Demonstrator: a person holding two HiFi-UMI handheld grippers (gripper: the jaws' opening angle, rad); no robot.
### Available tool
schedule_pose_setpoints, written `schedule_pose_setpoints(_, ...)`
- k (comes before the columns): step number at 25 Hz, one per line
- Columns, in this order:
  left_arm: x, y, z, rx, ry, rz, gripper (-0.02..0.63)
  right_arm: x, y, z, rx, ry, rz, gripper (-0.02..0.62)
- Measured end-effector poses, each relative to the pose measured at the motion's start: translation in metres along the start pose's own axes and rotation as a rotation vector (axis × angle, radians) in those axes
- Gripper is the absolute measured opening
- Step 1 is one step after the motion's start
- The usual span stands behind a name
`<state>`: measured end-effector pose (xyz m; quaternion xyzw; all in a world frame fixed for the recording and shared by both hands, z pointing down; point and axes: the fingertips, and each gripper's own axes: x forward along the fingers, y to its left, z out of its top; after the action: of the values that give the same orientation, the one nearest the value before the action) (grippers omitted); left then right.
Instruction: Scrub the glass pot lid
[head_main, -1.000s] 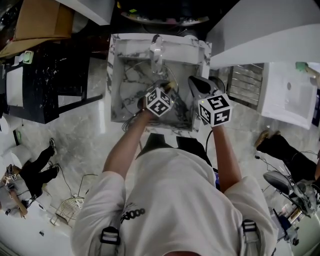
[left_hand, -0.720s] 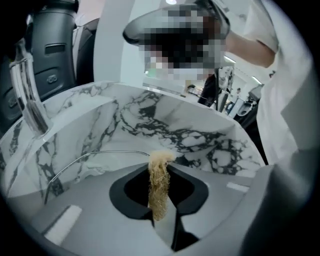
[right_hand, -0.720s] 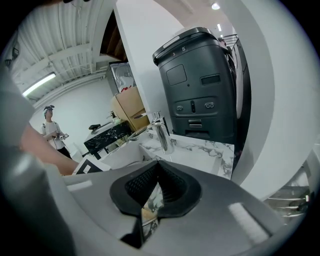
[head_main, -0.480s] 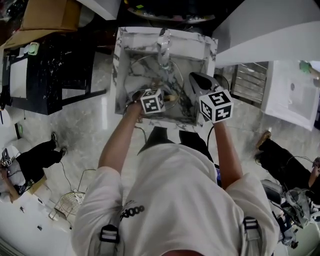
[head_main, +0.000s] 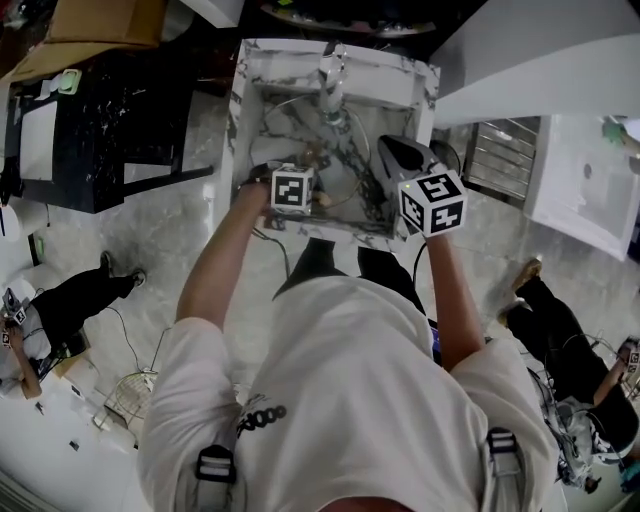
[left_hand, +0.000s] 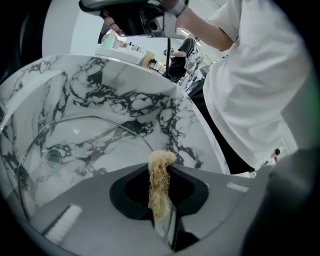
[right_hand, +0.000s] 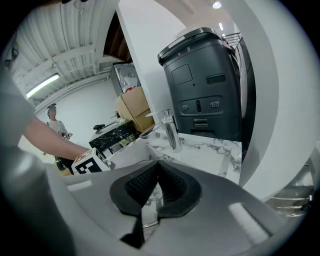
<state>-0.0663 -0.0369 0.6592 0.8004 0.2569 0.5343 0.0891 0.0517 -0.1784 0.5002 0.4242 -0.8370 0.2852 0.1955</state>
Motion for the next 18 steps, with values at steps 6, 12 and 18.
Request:
schedule_pose_setpoints(6, -0.007, -0.011, -0.035, 0.031, 0.172, -0.089, 0.052, -0.003, 0.004, -0.003, -0.002, 0.002, 0.009, 0.003)
schedule_pose_setpoints(12, -0.022, -0.018, -0.074, 0.021, 0.364, -0.158, 0.052, -0.006, 0.007, -0.011, 0.006, 0.014, 0.01, 0.003)
schedule_pose_setpoints(18, -0.044, 0.009, -0.111, 0.023, 0.572, -0.11, 0.052, -0.007, 0.008, -0.011, 0.011, 0.013, 0.012, 0.003)
